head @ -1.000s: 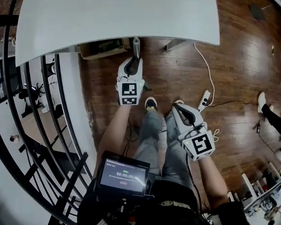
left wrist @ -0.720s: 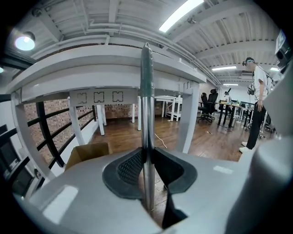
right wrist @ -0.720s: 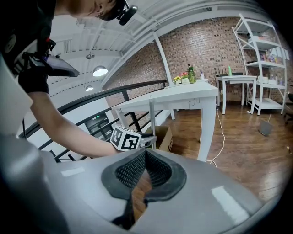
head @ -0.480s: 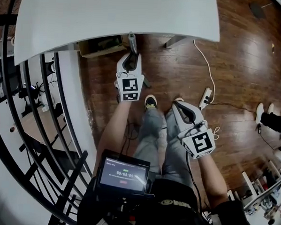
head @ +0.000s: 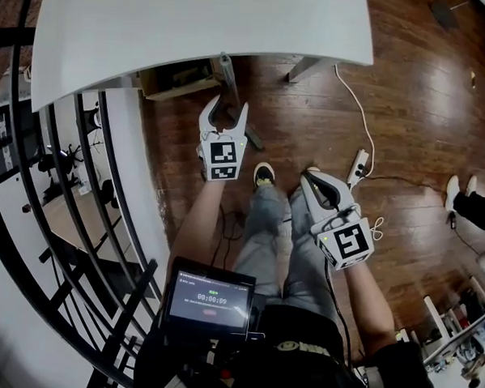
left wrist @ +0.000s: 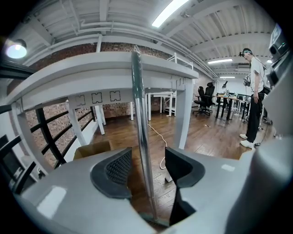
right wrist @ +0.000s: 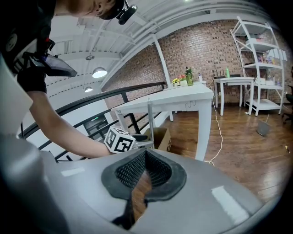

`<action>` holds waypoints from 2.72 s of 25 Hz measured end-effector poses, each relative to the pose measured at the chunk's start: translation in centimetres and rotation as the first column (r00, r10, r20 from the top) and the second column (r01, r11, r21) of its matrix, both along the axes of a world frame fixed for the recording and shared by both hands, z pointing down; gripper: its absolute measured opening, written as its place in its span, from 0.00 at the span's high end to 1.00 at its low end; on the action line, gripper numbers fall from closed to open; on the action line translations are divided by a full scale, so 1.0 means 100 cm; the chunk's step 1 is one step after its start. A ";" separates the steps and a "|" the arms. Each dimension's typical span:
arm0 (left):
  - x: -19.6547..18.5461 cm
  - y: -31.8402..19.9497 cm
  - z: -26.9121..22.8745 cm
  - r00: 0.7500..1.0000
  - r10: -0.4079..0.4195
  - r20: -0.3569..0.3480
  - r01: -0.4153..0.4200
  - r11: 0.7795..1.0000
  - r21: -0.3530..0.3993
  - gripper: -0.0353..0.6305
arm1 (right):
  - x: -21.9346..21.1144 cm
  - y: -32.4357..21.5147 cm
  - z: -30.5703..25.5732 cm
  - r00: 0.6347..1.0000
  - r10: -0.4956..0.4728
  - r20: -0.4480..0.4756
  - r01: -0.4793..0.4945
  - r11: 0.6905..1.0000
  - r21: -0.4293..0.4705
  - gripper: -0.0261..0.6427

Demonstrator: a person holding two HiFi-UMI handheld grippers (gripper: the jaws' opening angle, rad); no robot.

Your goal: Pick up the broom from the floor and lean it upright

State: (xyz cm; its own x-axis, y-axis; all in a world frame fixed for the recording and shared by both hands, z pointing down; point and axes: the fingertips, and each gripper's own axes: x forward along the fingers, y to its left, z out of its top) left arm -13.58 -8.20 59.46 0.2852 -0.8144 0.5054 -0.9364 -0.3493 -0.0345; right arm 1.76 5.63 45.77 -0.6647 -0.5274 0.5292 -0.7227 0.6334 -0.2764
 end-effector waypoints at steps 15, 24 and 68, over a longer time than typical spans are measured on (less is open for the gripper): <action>0.012 0.110 -0.261 0.987 0.068 -0.148 -0.041 0.984 0.174 0.61 | -0.005 -0.001 -0.135 0.999 -0.033 0.044 0.023 0.978 0.206 0.95; 0.055 0.113 -0.395 0.970 0.123 -0.211 -0.047 0.941 0.334 0.92 | -0.012 -0.005 -0.218 0.989 -0.106 0.102 0.064 0.936 0.346 0.95; 0.084 0.134 -0.423 0.964 0.097 -0.247 -0.009 0.942 0.335 0.92 | -0.038 -0.007 -0.254 0.965 -0.242 0.099 0.180 0.890 0.420 0.96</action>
